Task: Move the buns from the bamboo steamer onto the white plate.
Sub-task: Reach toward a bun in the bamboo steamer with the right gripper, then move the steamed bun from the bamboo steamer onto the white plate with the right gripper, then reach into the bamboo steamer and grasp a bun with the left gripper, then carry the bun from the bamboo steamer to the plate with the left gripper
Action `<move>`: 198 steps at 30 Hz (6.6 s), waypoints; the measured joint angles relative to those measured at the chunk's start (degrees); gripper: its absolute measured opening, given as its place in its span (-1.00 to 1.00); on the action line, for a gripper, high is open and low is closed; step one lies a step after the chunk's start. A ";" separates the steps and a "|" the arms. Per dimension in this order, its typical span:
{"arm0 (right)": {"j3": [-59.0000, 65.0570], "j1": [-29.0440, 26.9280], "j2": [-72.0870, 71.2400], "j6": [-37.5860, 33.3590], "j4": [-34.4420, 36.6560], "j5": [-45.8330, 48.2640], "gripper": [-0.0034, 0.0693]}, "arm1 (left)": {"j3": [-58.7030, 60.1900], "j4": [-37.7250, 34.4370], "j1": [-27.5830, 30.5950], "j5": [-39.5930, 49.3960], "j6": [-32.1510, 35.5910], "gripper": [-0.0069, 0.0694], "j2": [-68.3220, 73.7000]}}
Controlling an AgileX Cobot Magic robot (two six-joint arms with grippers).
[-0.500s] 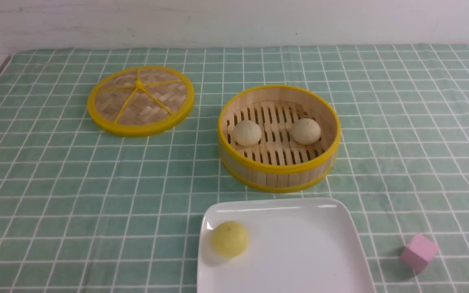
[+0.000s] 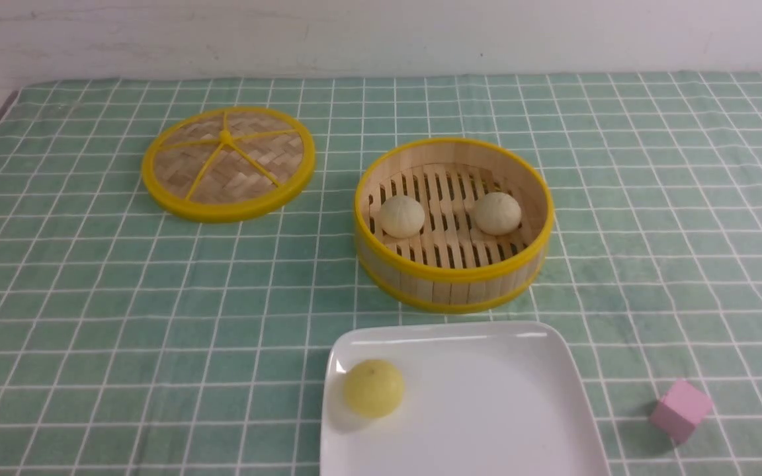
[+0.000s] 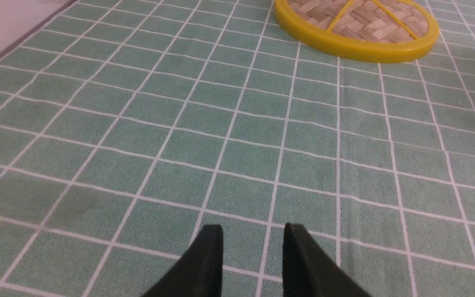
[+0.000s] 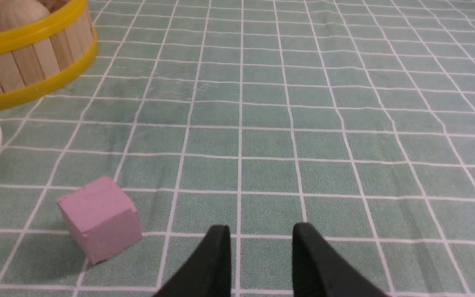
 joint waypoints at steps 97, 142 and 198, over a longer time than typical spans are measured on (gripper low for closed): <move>-82.51 23.24 112.90 -7.47 8.78 -4.34 0.11 | -32.76 -32.39 0.00 30.37 10.25 -0.75 45.98; -54.70 29.08 85.10 -9.44 23.93 11.52 0.32 | -43.70 -37.29 0.00 28.51 14.09 -0.40 53.37; -41.39 19.97 50.31 -7.40 8.90 33.78 -0.90 | -126.57 -21.52 -31.53 47.61 12.02 -0.74 113.13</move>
